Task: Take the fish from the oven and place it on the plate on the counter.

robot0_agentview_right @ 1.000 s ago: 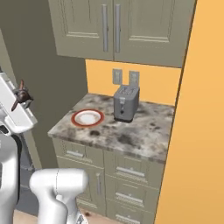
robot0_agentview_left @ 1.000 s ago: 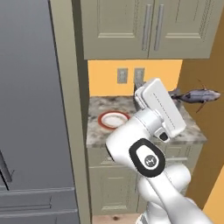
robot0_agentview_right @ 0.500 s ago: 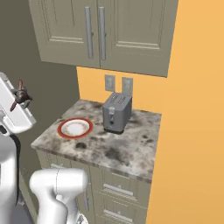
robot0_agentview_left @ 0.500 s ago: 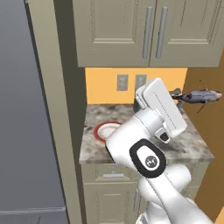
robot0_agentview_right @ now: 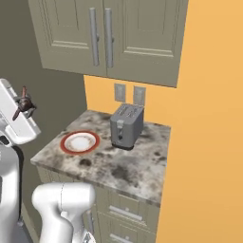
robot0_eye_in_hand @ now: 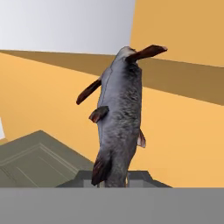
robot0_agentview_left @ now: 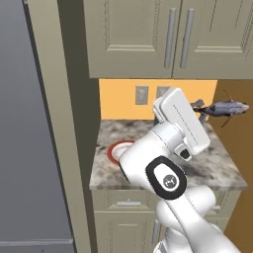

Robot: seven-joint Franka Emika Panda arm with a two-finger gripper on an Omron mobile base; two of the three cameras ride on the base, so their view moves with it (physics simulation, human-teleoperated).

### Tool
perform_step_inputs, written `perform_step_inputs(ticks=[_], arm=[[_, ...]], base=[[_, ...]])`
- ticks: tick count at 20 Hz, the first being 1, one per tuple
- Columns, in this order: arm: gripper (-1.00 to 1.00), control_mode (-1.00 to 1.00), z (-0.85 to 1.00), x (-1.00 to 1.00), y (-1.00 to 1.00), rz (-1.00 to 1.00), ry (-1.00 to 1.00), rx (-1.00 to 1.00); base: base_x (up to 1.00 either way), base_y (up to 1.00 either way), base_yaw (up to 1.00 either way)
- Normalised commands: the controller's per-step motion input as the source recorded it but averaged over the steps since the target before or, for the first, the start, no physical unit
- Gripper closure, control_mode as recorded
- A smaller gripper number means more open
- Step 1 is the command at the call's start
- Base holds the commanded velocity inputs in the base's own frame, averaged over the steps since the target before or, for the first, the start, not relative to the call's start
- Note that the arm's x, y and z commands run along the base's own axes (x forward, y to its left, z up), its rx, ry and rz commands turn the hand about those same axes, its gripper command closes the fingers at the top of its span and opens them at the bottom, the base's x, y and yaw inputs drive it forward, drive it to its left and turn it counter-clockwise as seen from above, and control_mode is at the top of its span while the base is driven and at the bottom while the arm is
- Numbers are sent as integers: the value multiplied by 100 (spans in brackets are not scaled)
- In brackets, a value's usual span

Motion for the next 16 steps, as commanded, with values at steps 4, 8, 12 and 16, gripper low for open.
perform_step_inputs(ticks=[4, 8, 12, 16], arm=[[100, 100, 0, 0, 0, 0, 0, 0], [100, -100, -4, 3, -7, 21, 0, 1], [100, -100, -39, 0, 26, 12, 0, -3], [100, -100, -51, 0, 11, 20, 29, -15]], base=[[7, -23, 23], [0, 0, 0], [0, 0, 0], [0, 0, 0]])
